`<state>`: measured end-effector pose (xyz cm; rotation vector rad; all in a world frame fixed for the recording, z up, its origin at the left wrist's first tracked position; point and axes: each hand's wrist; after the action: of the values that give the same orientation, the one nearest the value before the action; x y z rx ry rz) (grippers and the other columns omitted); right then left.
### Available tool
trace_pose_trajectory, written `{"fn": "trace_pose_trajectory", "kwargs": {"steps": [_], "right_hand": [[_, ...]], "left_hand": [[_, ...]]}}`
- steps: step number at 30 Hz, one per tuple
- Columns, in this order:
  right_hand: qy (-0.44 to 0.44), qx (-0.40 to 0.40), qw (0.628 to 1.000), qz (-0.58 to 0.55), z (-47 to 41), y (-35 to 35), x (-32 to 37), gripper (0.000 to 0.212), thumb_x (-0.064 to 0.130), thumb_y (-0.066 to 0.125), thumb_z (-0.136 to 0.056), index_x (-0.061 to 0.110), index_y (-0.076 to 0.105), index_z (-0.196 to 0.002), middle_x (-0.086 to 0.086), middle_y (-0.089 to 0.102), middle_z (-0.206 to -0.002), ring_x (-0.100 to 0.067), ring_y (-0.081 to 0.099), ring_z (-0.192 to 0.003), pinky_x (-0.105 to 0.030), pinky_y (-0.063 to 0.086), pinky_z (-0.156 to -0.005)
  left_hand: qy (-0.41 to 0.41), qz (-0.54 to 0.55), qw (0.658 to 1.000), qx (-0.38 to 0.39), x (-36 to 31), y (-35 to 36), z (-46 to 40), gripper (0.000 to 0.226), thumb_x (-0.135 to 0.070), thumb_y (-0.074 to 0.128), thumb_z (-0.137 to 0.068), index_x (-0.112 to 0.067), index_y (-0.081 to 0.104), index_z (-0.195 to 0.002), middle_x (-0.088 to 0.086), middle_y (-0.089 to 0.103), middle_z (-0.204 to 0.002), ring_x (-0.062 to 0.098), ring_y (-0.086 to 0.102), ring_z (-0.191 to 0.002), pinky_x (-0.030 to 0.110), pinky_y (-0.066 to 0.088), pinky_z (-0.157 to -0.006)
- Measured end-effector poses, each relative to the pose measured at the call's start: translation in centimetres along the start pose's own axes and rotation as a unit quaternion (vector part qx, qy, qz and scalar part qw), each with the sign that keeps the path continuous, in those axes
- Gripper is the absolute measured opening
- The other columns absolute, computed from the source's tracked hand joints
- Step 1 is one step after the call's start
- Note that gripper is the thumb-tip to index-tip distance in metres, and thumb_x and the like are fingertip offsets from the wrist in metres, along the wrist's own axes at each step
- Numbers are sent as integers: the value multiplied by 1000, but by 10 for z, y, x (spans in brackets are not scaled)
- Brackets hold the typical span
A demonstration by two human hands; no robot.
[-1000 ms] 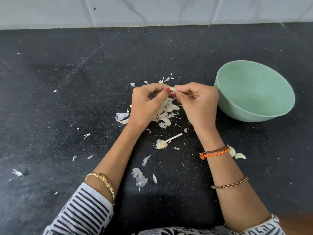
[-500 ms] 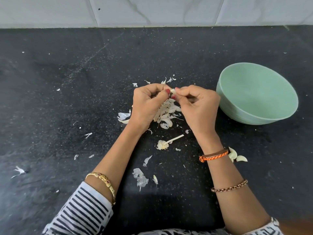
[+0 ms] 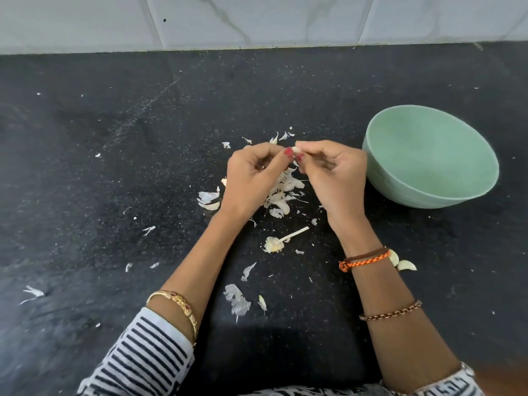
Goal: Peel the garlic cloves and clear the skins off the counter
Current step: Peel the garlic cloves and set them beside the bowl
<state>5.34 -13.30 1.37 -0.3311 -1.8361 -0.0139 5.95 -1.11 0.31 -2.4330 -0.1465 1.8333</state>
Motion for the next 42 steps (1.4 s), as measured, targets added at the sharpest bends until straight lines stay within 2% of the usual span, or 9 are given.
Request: {"fn": "trace_pose_trajectory", "kwargs": {"steps": [5,10,15,22,27,32,36,39,42], "right_hand": [[-46,-12,998,41,1,0,-4,26,-5,68,-77,14,70,-95,7,68,-79,-3,67,-72,-17,53,-68],[-96,-15,992,83,2,1,-4,19,-6,67,-76,5,73,-90,9,66,-80,3,64,-72,-12,51,-66],[-136,-14,980,146,3,2,-4,18,-3,63,-76,7,74,-86,-1,68,-76,-12,64,-65,-24,52,-58],[-148,14,977,151,4,0,-2,18,-5,62,-74,5,73,-84,3,65,-75,-9,64,-64,-16,50,-56],[-52,70,992,88,1,-5,1,22,-6,67,-75,13,72,-86,12,65,-71,0,65,-65,-20,55,-63],[40,124,989,72,-1,-12,6,29,-6,68,-77,22,68,-71,11,64,-62,0,60,-54,-19,52,-57],[114,166,980,7,-2,-18,14,21,-9,67,-78,12,68,-73,4,64,-59,-1,60,-53,-14,50,-52],[115,163,980,-26,-2,-20,17,21,-9,68,-77,11,68,-71,3,65,-60,-3,59,-54,-15,50,-53],[74,124,988,-56,0,-16,18,21,-11,68,-74,9,67,-72,-2,65,-66,-2,60,-56,-14,49,-54]], "left_hand": [[-12,25,1000,-5,0,-3,-2,16,-16,60,-82,-13,71,-93,-2,68,-72,10,53,-64,22,43,-60],[-32,54,998,-22,-1,-1,-1,8,-16,64,-76,-18,71,-77,14,67,-72,21,51,-67,30,43,-63],[-78,77,993,-37,-3,1,-2,23,-10,60,-69,-25,66,-52,-2,61,-58,17,47,-61,21,40,-55],[-100,111,987,-57,-9,4,-1,30,-5,56,-61,-22,53,-38,-9,49,-44,5,39,-45,20,33,-46],[42,-60,996,-45,-3,-3,1,20,-10,59,-64,-23,50,-51,-17,42,-43,-1,38,-52,11,32,-56],[279,-214,935,-46,11,-6,-4,16,-7,54,-67,-2,53,-52,-2,41,-51,3,28,-66,10,29,-66],[363,-241,899,-47,13,-7,-6,19,-4,56,-72,-1,55,-53,4,41,-52,12,30,-65,11,27,-69],[278,-183,941,-58,8,-3,-1,16,-9,57,-70,-6,56,-54,-4,47,-53,6,36,-64,11,30,-65],[66,38,995,-65,-7,6,6,18,-12,61,-66,-25,59,-54,-16,54,-53,0,43,-55,15,36,-56]]}}
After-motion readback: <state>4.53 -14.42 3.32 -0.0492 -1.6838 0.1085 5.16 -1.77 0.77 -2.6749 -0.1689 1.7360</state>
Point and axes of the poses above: each hand's wrist, its own z-axis away from the middle knuckle, its own y-axis out of the palm, x = y × z
